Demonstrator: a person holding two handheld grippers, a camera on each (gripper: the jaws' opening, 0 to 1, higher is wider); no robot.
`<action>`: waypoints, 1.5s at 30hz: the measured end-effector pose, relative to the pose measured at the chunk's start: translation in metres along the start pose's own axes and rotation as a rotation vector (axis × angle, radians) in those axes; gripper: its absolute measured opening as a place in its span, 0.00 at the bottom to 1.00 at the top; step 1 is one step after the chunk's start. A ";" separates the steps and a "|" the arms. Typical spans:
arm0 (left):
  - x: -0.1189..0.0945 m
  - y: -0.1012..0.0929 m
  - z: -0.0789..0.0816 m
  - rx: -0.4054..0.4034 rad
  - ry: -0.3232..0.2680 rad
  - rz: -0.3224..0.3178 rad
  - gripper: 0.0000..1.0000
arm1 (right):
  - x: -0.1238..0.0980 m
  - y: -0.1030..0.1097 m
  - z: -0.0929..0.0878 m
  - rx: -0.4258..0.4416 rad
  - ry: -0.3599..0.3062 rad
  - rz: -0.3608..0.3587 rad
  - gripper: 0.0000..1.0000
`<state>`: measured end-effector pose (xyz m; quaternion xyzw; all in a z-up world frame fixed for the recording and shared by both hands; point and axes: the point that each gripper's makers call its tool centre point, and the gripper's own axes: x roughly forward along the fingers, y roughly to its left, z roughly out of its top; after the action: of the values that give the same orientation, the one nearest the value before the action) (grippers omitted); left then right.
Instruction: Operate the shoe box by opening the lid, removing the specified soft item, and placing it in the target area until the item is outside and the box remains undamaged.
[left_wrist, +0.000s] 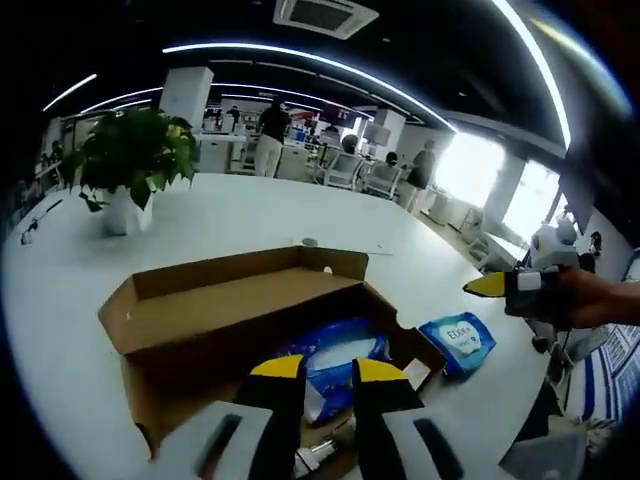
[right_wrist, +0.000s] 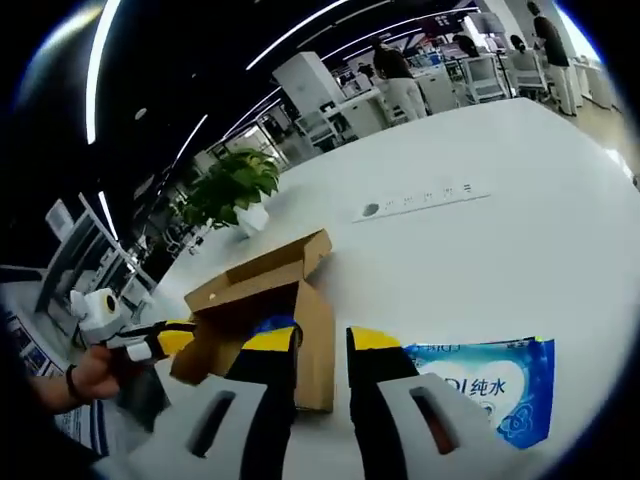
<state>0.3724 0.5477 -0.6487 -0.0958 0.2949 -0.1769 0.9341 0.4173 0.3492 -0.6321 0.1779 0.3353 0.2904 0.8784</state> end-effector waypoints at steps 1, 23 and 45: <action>-0.003 0.003 -0.001 -0.008 -0.004 0.006 0.19 | 0.002 0.004 0.000 -0.004 0.003 0.007 0.19; -0.047 0.050 -0.025 -0.033 -0.014 0.117 0.24 | 0.051 0.063 -0.019 -0.191 0.136 0.123 0.25; -0.068 0.068 -0.032 -0.041 -0.028 0.184 0.29 | 0.075 0.071 -0.038 -0.527 0.317 0.185 0.38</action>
<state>0.3207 0.6343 -0.6586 -0.0899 0.2930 -0.0832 0.9482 0.4087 0.4552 -0.6589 -0.0735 0.3637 0.4700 0.8009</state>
